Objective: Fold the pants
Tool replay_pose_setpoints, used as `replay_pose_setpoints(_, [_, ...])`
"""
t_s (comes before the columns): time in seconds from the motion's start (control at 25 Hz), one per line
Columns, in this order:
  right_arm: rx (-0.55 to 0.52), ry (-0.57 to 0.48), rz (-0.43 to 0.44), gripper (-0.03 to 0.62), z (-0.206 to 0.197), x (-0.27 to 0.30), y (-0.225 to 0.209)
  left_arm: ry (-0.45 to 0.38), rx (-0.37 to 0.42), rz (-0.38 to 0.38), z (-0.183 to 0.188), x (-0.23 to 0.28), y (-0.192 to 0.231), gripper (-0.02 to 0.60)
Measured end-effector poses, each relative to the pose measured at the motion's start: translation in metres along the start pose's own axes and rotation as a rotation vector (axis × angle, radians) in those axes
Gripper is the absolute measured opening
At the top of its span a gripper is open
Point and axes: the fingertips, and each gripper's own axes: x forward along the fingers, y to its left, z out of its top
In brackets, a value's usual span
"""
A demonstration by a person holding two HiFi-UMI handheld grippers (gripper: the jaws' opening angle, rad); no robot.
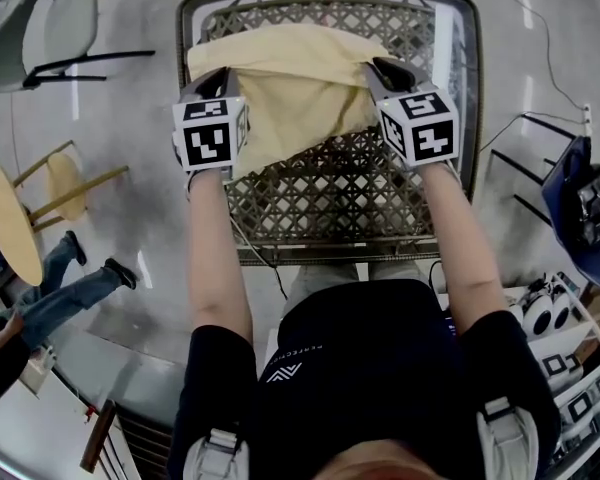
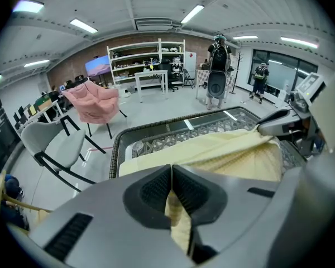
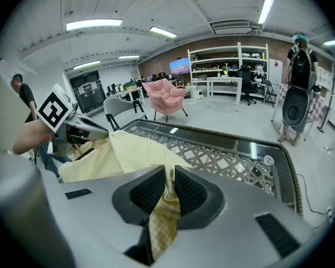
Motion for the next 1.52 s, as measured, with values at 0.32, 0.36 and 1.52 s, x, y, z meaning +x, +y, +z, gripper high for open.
replay_pose_setpoints(0.32, [0.053, -0.026, 0.009, 0.049, 0.006, 0.0, -0.004, 0.003, -0.015, -0.001, -0.002, 0.01, 0.004, 0.017])
replay_pose_setpoints(0.36, [0.064, -0.027, 0.014, 0.053, 0.006, 0.0, -0.004, 0.004, -0.018, 0.001, -0.003, 0.011, 0.004, 0.017])
replay_pose_setpoints(1.52, [0.058, -0.068, 0.032, 0.101, 0.007, -0.031, -0.008, -0.144, -0.134, 0.157, 0.018, -0.012, 0.041, 0.078])
